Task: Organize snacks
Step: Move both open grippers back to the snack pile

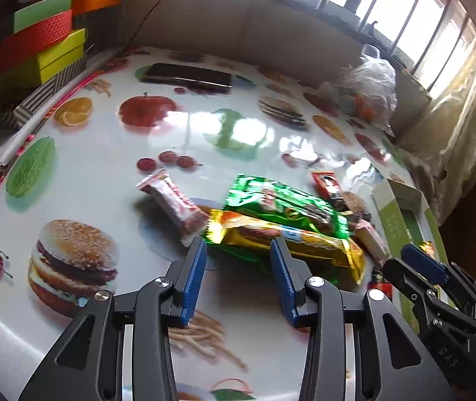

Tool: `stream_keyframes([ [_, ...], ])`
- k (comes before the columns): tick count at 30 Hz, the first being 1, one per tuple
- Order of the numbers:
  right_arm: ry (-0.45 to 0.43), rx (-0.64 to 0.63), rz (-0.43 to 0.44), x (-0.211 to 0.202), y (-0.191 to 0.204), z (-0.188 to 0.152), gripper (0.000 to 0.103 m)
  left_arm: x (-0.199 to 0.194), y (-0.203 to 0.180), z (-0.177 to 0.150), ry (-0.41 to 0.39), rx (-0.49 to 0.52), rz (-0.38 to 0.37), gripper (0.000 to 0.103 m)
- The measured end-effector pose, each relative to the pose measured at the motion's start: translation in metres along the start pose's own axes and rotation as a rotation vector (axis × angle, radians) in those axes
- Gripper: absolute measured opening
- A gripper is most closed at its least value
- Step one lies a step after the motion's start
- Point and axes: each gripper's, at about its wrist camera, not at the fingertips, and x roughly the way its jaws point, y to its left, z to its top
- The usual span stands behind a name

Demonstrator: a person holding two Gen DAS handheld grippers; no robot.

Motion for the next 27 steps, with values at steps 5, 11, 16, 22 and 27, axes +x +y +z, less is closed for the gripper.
stream_keyframes([
  [5,0.032,-0.122,0.073,0.022,0.031,0.012,0.041,0.0,0.018,0.001,0.0,-0.031,0.021,0.041],
  [11,0.071,-0.197,0.12,0.047,0.053,0.018,0.041,-0.005,0.038,0.003,-0.007,-0.065,0.044,0.041],
  [16,0.106,-0.269,0.095,0.067,0.064,0.023,0.041,-0.006,0.052,0.004,-0.006,-0.089,0.054,0.041],
  [22,0.136,-0.305,0.098,0.08,0.069,0.025,0.042,-0.004,0.064,0.004,0.001,-0.109,0.066,0.041],
  [27,0.155,-0.273,0.099,0.085,0.068,0.027,0.041,-0.001,0.067,0.004,0.01,-0.118,0.064,0.041],
])
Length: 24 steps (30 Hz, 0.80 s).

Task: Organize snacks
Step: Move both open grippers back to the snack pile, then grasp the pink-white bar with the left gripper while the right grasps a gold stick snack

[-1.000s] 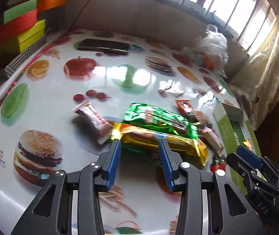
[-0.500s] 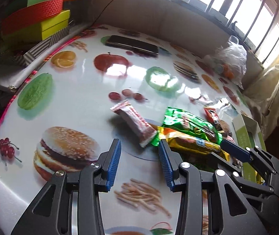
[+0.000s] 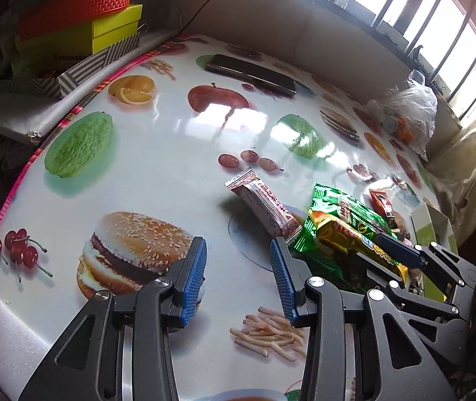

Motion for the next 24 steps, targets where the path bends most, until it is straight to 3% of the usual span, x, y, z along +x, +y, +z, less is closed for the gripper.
stream_keyframes([
  [2,0.005,0.037,0.005,0.0,-0.003,-0.001,0.033,0.002,0.001,0.001,0.002,-0.002,0.003,0.041],
  [10,-0.009,0.067,0.007,-0.006,-0.001,-0.005,0.023,0.012,-0.002,0.005,0.024,-0.001,-0.002,0.041],
  [16,-0.04,0.125,0.017,-0.017,-0.008,-0.013,0.023,0.023,-0.011,0.015,0.039,-0.011,-0.024,0.041],
  [24,-0.096,0.192,0.026,-0.041,-0.015,-0.024,0.023,0.045,-0.025,0.026,0.066,-0.01,0.009,0.041],
])
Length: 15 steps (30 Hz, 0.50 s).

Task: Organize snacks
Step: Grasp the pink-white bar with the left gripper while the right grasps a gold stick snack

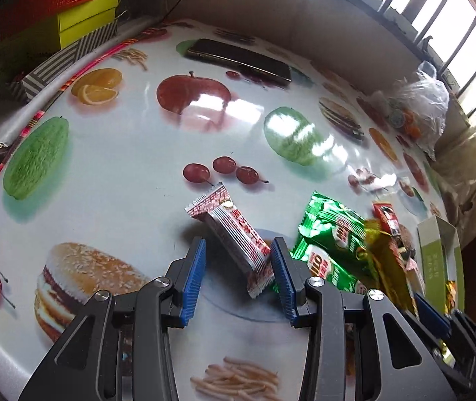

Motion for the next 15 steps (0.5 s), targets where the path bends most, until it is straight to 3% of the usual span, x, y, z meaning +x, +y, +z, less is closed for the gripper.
stream_keyframes([
  [15,-0.041,0.052,-0.007,-0.018,-0.008,-0.006,0.023,0.012,-0.015,0.008,-0.022,0.062,0.122,0.041],
])
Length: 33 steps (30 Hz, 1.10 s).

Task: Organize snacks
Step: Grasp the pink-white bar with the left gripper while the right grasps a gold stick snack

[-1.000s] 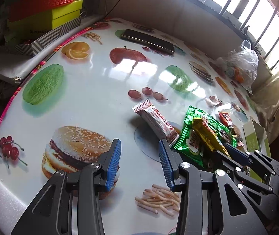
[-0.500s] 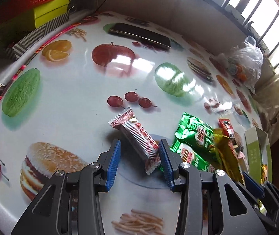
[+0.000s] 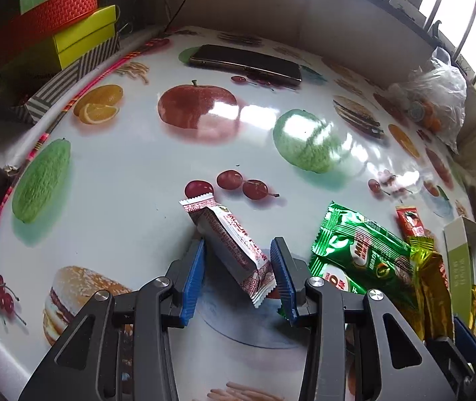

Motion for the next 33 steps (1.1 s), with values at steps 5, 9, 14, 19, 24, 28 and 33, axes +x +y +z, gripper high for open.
stream_keyframes([
  [5,-0.001,0.012,0.004,-0.001,-0.003,-0.001,0.023,0.0,-0.001,-0.001,-0.013,0.013,0.027,0.034],
  [9,-0.004,0.018,0.003,-0.001,-0.005,-0.001,0.023,0.0,0.002,-0.002,-0.022,0.016,0.033,0.023],
  [14,-0.008,0.028,0.003,-0.002,-0.006,-0.002,0.023,-0.003,0.004,-0.004,-0.03,0.005,0.027,0.023],
  [19,-0.015,0.04,0.0,-0.005,-0.008,-0.003,0.023,-0.008,0.009,-0.01,-0.036,-0.005,-0.02,0.023],
  [24,-0.022,0.05,-0.006,-0.009,-0.009,-0.004,0.023,-0.018,0.008,-0.015,-0.05,0.002,-0.035,0.023],
  [28,-0.029,0.053,-0.011,-0.012,-0.009,-0.004,0.023,-0.025,0.006,-0.018,-0.056,0.009,-0.049,0.023],
  [33,-0.037,0.057,-0.015,-0.017,-0.009,-0.006,0.023,-0.037,0.002,-0.024,-0.07,0.03,-0.054,0.023],
])
